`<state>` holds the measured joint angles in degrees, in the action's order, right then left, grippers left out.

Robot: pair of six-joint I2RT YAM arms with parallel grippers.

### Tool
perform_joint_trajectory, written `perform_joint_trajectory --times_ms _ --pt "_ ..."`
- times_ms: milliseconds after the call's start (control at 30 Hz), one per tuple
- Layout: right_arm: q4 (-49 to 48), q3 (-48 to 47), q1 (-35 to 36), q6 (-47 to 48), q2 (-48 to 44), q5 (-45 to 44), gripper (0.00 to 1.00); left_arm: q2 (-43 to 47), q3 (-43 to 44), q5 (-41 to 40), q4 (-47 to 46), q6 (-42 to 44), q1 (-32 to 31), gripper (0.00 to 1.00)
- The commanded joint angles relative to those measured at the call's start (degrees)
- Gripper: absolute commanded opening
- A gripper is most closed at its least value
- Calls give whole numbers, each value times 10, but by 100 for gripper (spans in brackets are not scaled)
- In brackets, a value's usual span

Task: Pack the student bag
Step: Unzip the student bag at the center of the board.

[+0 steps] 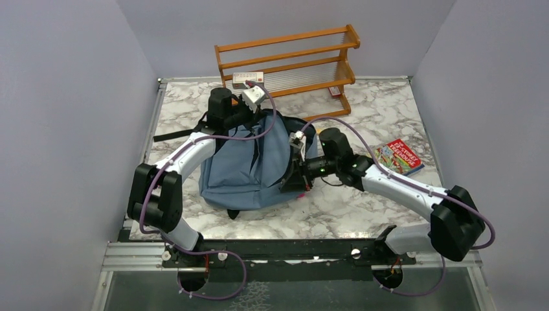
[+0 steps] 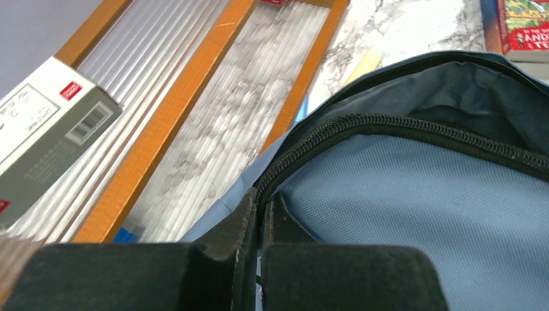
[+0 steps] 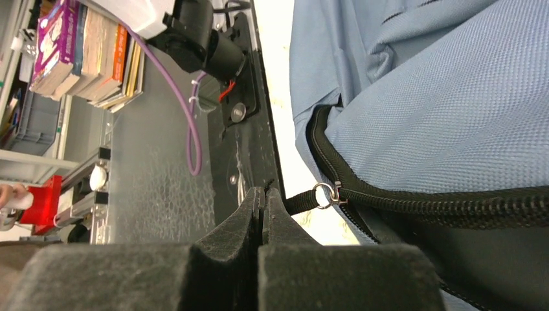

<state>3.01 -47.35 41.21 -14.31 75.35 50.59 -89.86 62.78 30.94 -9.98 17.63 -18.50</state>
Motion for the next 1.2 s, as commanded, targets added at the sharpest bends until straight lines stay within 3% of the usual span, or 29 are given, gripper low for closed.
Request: perform_joint_trajectory --times_ms 0,167,267,400,533,800,1000,1167 --pt "-54 2 30 -50 25 17 1 -12 11 -107 -96 -58 36 0" --pt "-81 8 47 -74 37 -68 1 -14 10 -102 -100 -66 40 0" --pt "-60 19 48 -94 6 -196 1 -10 8 -88 -101 -66 41 3" --pt "-18 29 48 -121 -46 -331 1 4 7 -48 -101 -72 41 34" --pt "-8 27 48 -155 -76 -400 1 29 -3 -19 -106 -91 39 61" --pt "20 -6 48 -185 -85 -480 1 157 -143 -7 -157 -137 37 89" --pt "41 -36 48 -161 -94 -504 1 270 -238 15 -193 -157 19 94" --pt "45 -53 48 -152 -94 -498 1 328 -302 45 -237 -196 -49 93"
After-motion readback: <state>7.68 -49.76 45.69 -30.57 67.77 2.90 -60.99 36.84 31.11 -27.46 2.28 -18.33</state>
